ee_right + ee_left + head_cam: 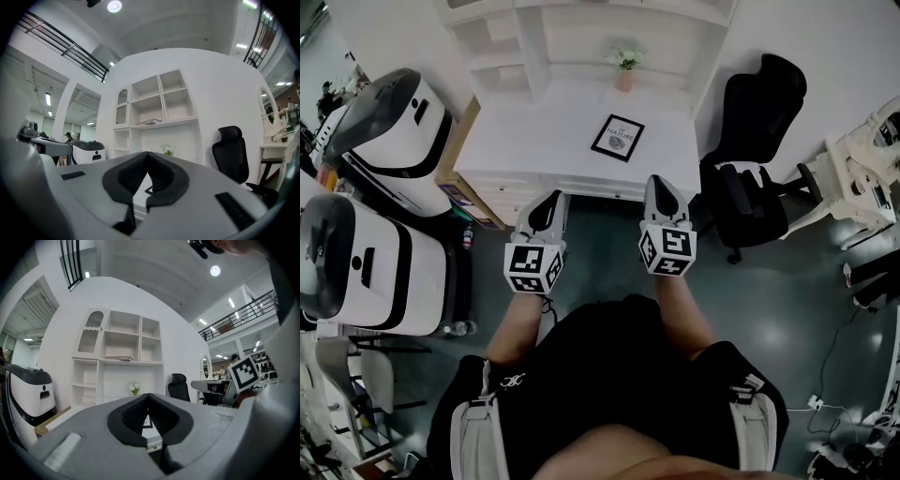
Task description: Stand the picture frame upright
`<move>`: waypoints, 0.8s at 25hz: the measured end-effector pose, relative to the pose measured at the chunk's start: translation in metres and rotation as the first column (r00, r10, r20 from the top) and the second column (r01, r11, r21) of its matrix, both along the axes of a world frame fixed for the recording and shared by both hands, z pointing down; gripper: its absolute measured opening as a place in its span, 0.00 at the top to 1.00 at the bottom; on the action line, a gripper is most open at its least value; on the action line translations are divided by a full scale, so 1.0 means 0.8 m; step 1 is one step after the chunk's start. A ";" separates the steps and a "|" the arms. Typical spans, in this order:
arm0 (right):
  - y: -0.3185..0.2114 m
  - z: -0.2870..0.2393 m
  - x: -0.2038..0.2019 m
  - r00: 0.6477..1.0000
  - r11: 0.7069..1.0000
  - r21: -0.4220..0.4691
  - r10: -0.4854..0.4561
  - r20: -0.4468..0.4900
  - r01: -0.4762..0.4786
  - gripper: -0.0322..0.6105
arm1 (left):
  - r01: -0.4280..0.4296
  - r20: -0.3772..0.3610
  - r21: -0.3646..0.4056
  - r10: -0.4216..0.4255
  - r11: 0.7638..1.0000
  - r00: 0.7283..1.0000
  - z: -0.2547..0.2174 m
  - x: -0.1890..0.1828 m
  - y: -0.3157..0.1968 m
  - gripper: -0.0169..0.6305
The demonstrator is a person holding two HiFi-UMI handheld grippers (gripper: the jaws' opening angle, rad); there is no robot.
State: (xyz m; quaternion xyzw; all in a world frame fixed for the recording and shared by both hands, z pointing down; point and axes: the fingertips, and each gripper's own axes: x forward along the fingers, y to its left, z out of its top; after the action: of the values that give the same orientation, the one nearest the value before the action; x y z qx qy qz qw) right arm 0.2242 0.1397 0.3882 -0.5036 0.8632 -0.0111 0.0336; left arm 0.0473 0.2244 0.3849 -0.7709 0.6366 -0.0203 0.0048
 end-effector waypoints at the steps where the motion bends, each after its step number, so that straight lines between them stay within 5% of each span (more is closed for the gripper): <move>1: 0.001 0.001 -0.005 1.000 1.000 -0.002 0.003 -0.003 -0.003 0.95 | -0.001 -0.001 -0.002 0.001 1.000 1.000 0.001 -0.006 0.000 0.95; 10: -0.024 0.002 -0.031 1.000 1.000 0.001 0.025 -0.013 -0.025 0.95 | -0.004 -0.018 -0.023 0.004 1.000 1.000 0.014 -0.042 -0.026 0.95; 20: -0.125 0.024 -0.057 1.000 0.999 -0.030 0.029 0.012 -0.029 0.95 | -0.010 0.007 -0.046 0.011 0.999 1.000 0.028 -0.064 -0.122 0.95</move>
State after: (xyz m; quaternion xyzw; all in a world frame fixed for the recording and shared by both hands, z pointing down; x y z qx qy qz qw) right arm 0.1787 0.0396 0.4076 -0.5164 0.8553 -0.0268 0.0315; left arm -0.0038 0.1271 0.4074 -0.7741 0.6319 -0.0378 -0.0103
